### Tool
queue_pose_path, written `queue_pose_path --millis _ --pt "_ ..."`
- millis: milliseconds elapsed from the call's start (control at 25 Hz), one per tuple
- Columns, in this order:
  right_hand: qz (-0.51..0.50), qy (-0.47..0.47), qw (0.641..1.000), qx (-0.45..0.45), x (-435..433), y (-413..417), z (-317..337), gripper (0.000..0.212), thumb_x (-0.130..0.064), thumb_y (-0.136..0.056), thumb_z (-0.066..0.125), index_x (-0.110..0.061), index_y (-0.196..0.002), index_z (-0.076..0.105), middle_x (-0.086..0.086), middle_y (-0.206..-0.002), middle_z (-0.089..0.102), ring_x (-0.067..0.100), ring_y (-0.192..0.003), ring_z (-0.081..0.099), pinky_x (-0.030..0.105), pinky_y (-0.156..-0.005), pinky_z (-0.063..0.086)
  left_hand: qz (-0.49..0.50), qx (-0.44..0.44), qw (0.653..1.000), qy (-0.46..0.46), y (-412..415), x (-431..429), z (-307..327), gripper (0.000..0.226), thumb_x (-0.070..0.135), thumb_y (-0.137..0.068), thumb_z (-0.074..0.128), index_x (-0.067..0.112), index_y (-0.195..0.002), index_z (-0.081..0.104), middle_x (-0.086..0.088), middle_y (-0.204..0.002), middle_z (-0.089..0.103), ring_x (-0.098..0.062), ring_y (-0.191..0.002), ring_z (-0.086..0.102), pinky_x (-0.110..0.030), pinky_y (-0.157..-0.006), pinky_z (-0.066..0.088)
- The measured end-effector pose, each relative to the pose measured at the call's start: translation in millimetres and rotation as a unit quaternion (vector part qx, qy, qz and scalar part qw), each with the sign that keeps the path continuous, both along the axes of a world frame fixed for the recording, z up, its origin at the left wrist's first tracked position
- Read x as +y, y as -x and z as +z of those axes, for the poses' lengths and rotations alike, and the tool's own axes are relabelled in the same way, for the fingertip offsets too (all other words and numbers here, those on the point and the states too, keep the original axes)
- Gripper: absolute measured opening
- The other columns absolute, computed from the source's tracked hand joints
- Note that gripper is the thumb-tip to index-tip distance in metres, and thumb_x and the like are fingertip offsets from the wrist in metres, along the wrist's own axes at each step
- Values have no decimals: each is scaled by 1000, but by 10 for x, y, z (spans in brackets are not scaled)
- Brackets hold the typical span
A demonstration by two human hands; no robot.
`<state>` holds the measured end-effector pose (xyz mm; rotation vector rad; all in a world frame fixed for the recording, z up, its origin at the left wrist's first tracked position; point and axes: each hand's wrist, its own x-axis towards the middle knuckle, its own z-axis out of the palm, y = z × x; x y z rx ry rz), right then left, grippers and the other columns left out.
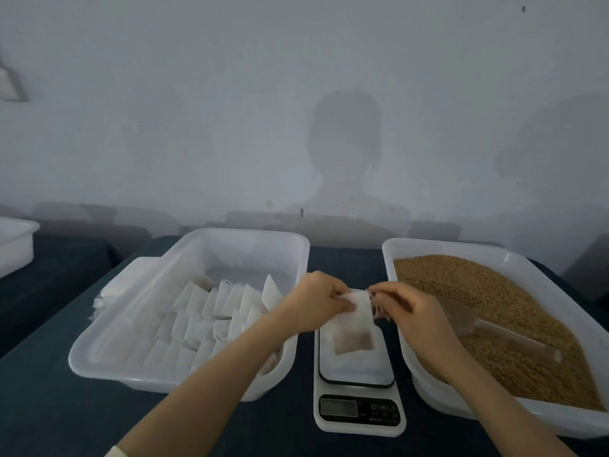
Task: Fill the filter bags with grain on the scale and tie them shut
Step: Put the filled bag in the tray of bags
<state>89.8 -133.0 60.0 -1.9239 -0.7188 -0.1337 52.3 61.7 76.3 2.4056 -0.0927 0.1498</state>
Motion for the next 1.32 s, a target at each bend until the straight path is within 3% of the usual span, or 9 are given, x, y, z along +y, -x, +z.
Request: queue_pose_path --millis 200,400,520,680,840,1000,1080,1160,1320 --pt "-64 -1 998 17 -278 32 -165 24 -10 -91 52 -32 -95 61 -8 -84 68 -1 -75 63 19 -68 54 180 -62 982 9 -177 1016 268 38 20 -87 68 17 -55 47 6 -52 40 -12 -53 37 -27 -52 28" --pt "-104 -32 994 23 -399 71 -286 24 -8 -91 52 -26 -96 66 -15 -80 70 -1 -71 65 5 -66 48 336 1 933 -131 -414 2203 64 14 8 -91 57 11 -77 58 -9 -84 63 -28 -88 60 -28 -66 32" --pt "-105 -34 994 24 -395 87 -317 24 -7 -90 52 -25 -95 67 -13 -82 71 1 -70 66 6 -66 49 347 61 915 -198 -449 2588 -217 8 11 -93 56 9 -90 64 -8 -96 63 -29 -105 60 -27 -73 33" --pt "-112 -46 992 38 -402 88 -332 24 -7 -91 51 -24 -94 68 -9 -81 71 3 -69 66 11 -68 51 362 50 930 -46 -421 2616 -478 6 7 -87 67 0 -87 66 -18 -84 63 -36 -83 62 -33 -58 47" --pt "-110 -42 992 43 -387 114 -313 25 -7 -90 51 -25 -94 68 -8 -81 71 4 -68 66 17 -70 52 397 92 913 -26 -374 2643 -610 35 6 -90 63 -6 -122 57 -26 -114 61 -40 -82 62 -32 -44 51" --pt "-111 -49 991 50 -392 137 -287 25 -8 -90 50 -24 -93 68 -6 -83 71 6 -69 66 18 -70 52 426 88 899 -44 -340 2669 -558 40 4 -87 65 -6 -125 55 -27 -111 63 -32 -69 62 -37 -70 51" --pt "-108 -48 991 58 -390 139 -283 25 -8 -91 50 -25 -93 68 -6 -82 71 6 -69 66 15 -69 52 411 101 897 -126 -391 2639 -482 46 11 -90 63 -4 -132 50 -25 -122 59 -36 -98 61 -41 -86 49" --pt "-111 -53 990 64 -390 135 -285 25 -8 -91 50 -24 -93 68 -6 -81 71 6 -69 66 14 -68 51 381 65 900 -203 -516 2425 -326 47 16 -95 55 2 -138 43 -22 -132 53 -37 -119 52 -44 -96 44" --pt "-122 -79 986 85 -410 122 -290 25 -7 -92 50 -23 -92 69 -4 -81 71 7 -69 66 16 -68 51 268 -129 938 -176 -926 1305 51 29 14 -95 51 9 -123 57 -17 -113 64 -36 -104 59 -40 -86 46"
